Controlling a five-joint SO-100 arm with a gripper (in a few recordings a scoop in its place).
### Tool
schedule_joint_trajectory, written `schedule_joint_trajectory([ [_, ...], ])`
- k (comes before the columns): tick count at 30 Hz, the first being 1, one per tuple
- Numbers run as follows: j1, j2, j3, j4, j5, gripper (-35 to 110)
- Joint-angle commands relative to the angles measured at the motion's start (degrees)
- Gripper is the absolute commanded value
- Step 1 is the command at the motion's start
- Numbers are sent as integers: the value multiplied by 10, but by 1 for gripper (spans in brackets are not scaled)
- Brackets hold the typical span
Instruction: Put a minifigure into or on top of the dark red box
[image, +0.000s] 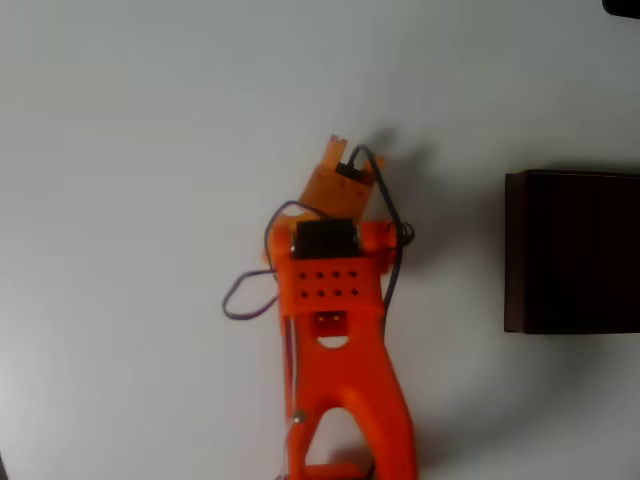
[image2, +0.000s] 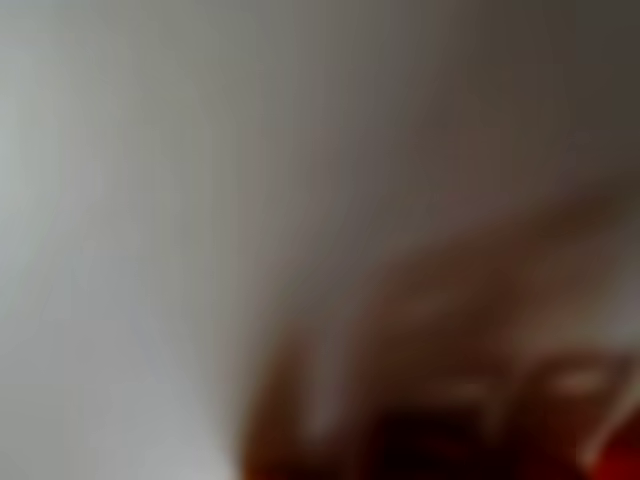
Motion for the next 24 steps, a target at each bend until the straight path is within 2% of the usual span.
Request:
schedule_joint_trajectory([
  [1,-6,24,10,4,-2,13],
  [24,1,44,36,-3,-17,3],
])
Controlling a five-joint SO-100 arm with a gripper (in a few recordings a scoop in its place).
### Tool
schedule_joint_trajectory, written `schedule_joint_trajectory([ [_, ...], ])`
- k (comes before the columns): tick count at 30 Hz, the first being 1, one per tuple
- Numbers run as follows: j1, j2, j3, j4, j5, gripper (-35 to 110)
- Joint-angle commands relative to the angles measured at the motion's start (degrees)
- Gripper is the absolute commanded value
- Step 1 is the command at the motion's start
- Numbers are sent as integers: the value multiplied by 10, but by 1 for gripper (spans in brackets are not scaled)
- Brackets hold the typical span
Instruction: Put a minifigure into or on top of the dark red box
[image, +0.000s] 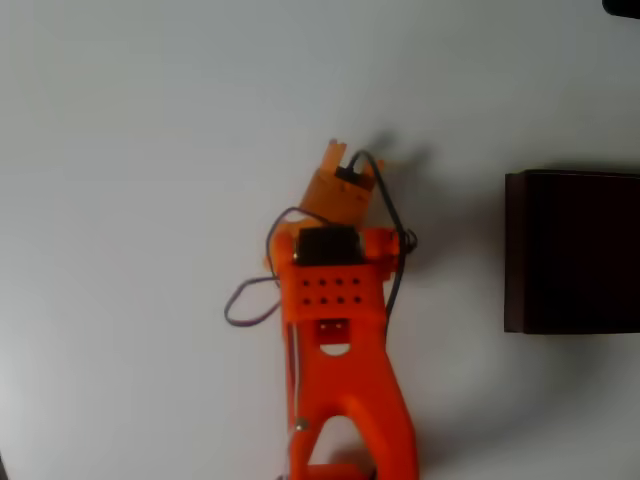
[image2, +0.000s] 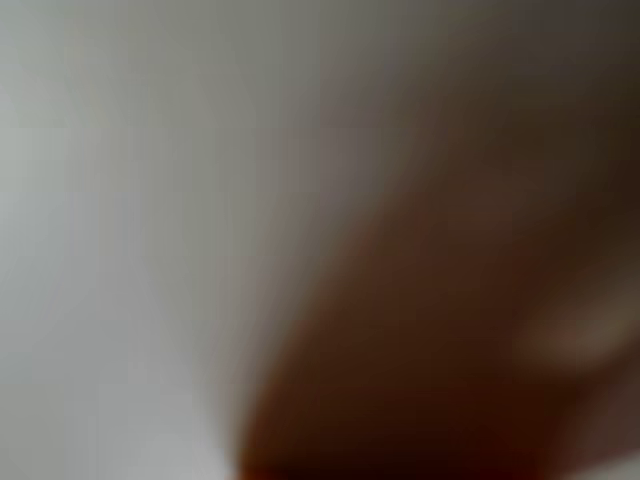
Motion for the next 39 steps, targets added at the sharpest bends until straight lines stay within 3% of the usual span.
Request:
schedule_joint_trajectory([
  [1,-3,26,8,7,-9,2],
  [13,38,30,-76,101,-123,0],
  [21,120,37,-186,126,-413,0],
  [26,163,41,-297,205,-606,0],
  [39,340,142,-308,172,-853,0],
])
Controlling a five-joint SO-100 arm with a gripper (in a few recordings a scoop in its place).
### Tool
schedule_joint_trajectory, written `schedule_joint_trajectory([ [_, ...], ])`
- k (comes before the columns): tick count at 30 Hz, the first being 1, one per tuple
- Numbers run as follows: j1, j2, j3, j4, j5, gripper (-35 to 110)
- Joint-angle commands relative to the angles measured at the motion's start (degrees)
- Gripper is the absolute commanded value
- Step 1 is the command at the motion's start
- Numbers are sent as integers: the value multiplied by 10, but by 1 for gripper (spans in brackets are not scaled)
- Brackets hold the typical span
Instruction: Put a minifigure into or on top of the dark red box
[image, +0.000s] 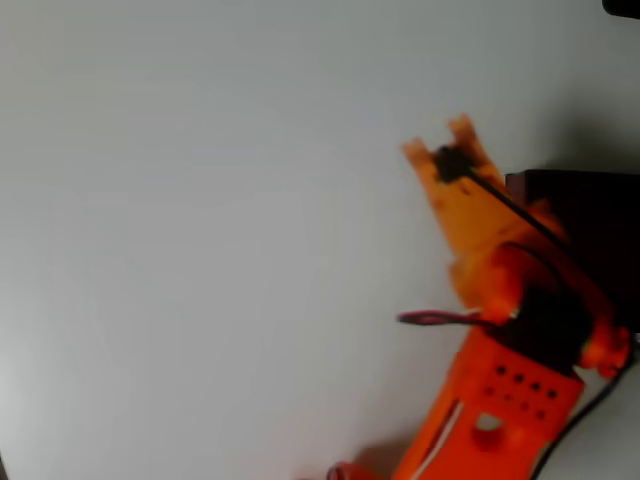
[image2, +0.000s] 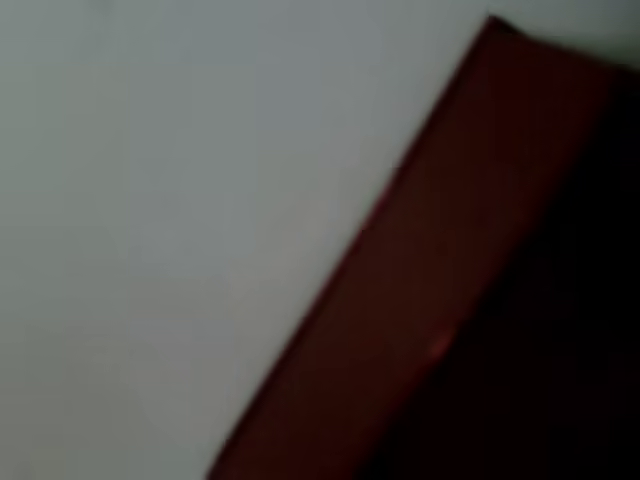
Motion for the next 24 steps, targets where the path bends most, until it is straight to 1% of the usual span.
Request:
schedule_joint_trajectory([
  [1,47,18,-18,-21,-38,0],
  [4,62,5,-2,-69,-58,0],
  [14,98,-141,-27,-151,-79,0],
  [20,101,-229,-91,-129,-76,8],
  [24,100,-239,-93,-121,-62,17],
])
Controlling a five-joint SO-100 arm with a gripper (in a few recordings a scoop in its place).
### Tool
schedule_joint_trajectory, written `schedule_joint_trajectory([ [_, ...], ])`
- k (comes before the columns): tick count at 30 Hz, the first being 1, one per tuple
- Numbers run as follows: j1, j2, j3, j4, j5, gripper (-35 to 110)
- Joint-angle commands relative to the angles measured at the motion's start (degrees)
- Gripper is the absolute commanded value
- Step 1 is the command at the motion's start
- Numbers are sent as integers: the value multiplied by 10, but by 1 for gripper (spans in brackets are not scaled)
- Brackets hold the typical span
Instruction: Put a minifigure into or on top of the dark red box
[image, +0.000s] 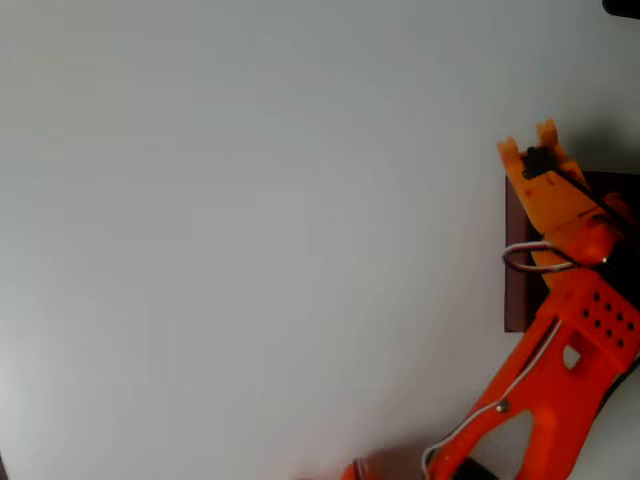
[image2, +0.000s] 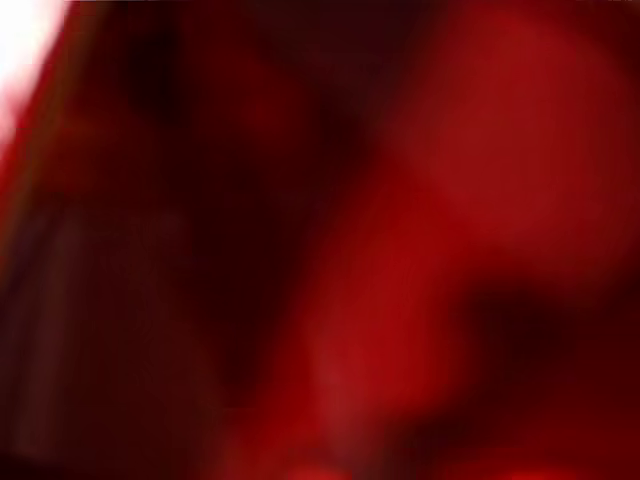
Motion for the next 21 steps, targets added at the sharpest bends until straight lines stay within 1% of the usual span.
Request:
schedule_joint_trajectory([
  [1,1,11,-24,11,13,18],
  [5,-5,32,-14,17,13,20],
  [11,-31,98,11,57,11,18],
  [16,-81,247,110,58,7,17],
  [21,-146,437,269,28,18,15],
])
